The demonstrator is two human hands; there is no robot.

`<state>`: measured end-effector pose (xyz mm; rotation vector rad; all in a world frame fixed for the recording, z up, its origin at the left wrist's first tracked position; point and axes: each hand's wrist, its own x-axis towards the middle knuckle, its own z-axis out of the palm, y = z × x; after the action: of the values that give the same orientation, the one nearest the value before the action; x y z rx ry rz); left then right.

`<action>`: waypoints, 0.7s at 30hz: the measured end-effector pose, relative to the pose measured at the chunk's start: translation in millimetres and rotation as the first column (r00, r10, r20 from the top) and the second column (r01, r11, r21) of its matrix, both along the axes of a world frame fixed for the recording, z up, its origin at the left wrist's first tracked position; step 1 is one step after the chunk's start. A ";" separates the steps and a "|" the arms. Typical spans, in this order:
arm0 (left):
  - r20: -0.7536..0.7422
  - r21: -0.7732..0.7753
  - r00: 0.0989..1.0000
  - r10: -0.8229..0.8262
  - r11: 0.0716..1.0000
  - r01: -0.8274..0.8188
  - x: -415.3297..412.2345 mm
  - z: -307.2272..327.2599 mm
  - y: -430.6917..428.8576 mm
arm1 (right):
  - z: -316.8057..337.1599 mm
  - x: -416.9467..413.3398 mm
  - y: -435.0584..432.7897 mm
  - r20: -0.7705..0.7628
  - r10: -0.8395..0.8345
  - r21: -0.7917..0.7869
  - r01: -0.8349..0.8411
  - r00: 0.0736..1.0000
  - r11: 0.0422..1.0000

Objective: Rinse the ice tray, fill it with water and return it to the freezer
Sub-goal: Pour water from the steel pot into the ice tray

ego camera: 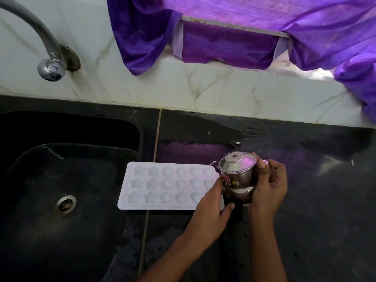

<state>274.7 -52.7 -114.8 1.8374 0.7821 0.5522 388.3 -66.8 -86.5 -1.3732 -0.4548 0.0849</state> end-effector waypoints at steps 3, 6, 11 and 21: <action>0.005 -0.009 1.000 -0.001 1.000 0.001 0.0 0.3 0.4 | 0.4 0.8 -0.2 -0.002 -0.007 0.005 0.007 1.000 1.000; 0.021 -0.005 1.000 0.002 1.000 -0.002 -0.8 0.7 0.6 | 0.7 -0.3 -0.4 -0.007 -0.011 0.006 0.011 1.000 1.000; 0.042 0.007 0.999 0.002 1.000 -0.003 -5.3 4.0 1.9 | 2.4 -4.6 1.0 -0.057 -0.007 0.060 0.011 0.998 0.998; -0.079 0.132 0.996 -0.048 0.990 0.058 -36.4 11.0 26.6 | 6.2 -10.4 9.8 -0.123 0.024 0.137 -0.007 0.992 0.991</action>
<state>238.3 -26.0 -103.8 2.0073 0.7591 0.5142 377.9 -56.9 -80.3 -1.2228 -0.3603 0.1483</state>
